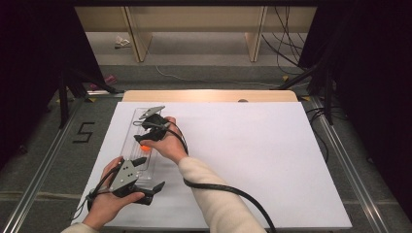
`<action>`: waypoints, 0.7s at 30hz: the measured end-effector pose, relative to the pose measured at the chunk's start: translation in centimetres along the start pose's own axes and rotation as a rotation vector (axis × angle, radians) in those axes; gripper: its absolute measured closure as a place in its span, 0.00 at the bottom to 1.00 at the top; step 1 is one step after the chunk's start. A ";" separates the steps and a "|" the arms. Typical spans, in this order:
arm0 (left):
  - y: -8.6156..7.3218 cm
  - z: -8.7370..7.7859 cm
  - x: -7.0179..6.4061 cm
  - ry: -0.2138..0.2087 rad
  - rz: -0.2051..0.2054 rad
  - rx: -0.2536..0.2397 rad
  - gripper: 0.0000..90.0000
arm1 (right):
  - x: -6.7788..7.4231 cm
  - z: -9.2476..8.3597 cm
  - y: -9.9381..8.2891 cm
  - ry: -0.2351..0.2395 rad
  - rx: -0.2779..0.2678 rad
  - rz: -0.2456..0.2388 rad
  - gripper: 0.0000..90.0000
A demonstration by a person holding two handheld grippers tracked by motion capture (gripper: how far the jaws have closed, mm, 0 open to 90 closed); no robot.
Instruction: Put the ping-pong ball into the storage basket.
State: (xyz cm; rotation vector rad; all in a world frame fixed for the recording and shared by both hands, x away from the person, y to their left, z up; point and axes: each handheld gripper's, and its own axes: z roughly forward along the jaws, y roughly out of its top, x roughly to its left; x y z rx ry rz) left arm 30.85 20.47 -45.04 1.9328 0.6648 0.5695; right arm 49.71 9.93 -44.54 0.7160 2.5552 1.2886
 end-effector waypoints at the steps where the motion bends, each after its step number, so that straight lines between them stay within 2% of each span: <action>1: 0.0 0.0 0.0 0.000 0.000 0.000 0.03 | -0.1 -0.1 0.0 -0.002 -0.005 0.001 0.29; 21: 0.0 0.0 0.1 0.004 -0.001 -0.001 0.03 | -1.0 -1.7 0.0 -0.043 -0.032 0.010 0.20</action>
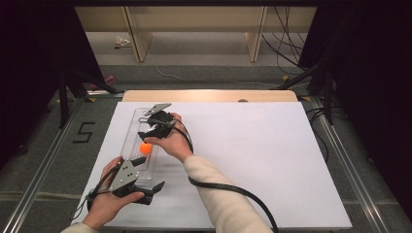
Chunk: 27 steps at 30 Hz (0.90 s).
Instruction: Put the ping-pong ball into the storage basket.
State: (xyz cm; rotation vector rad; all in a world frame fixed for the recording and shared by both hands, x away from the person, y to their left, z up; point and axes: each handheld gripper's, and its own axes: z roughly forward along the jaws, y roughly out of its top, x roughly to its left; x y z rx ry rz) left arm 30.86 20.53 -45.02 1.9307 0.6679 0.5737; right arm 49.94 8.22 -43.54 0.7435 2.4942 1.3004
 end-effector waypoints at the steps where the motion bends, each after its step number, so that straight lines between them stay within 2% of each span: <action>1: 0.0 0.0 0.0 0.000 0.000 0.000 0.03 | 0.0 0.0 0.0 0.000 0.000 0.000 0.20; 15: 0.0 0.0 0.0 0.003 0.002 0.000 0.03 | -1.1 -1.6 -0.5 -0.020 -0.013 0.014 0.19; 27: 0.0 0.0 0.0 0.003 0.001 0.001 0.03 | -2.4 -4.0 -1.8 -0.039 -0.033 0.037 0.18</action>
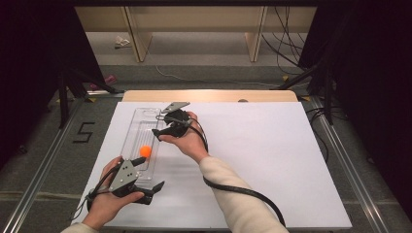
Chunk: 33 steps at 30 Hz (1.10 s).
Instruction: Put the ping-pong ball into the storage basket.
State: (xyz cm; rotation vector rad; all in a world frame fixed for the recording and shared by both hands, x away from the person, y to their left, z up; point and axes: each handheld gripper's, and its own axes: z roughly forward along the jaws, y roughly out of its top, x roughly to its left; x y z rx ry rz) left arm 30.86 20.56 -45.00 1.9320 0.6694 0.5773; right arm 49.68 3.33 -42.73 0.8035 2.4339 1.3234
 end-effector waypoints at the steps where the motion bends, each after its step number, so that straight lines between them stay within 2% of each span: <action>1: 0.0 0.0 0.0 0.000 0.000 0.000 0.03 | -0.1 -0.2 -0.1 -0.003 -0.001 0.000 0.18; 23: 0.0 0.0 0.1 0.006 -0.002 0.002 0.03 | -3.8 -5.8 -2.9 -0.065 -0.019 0.042 0.18; 33: 0.0 0.0 0.1 0.008 -0.003 0.002 0.03 | -4.7 -7.9 -4.0 -0.082 -0.021 0.047 0.18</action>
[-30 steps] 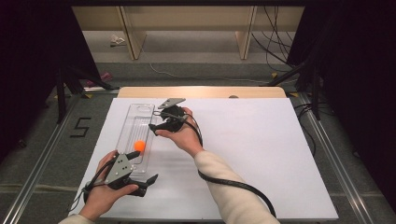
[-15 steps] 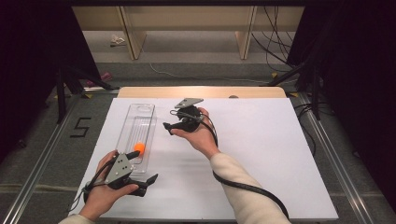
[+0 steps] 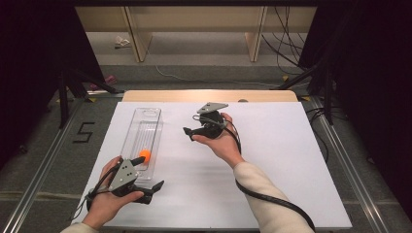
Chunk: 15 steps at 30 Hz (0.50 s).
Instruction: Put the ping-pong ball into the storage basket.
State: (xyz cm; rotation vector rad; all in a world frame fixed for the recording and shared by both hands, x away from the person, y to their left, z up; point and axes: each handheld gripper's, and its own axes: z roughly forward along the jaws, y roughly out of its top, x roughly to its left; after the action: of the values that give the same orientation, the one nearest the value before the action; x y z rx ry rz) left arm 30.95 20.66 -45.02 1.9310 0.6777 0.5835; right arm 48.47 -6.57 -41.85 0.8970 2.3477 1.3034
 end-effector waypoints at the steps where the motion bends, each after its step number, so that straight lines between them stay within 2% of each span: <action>1: 0.0 0.0 0.0 0.000 0.000 0.000 0.03 | -0.1 -0.3 -0.1 -0.001 -0.002 0.004 0.18; 15: 0.0 0.0 0.0 0.001 -0.004 0.002 0.03 | -2.2 -3.7 -2.5 -0.033 -0.009 0.035 0.18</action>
State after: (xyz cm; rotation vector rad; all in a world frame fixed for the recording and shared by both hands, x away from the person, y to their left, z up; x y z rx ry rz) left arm 30.99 20.68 -45.06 1.9309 0.6833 0.5818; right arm 47.21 -11.35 -42.00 0.9543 2.3096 1.3015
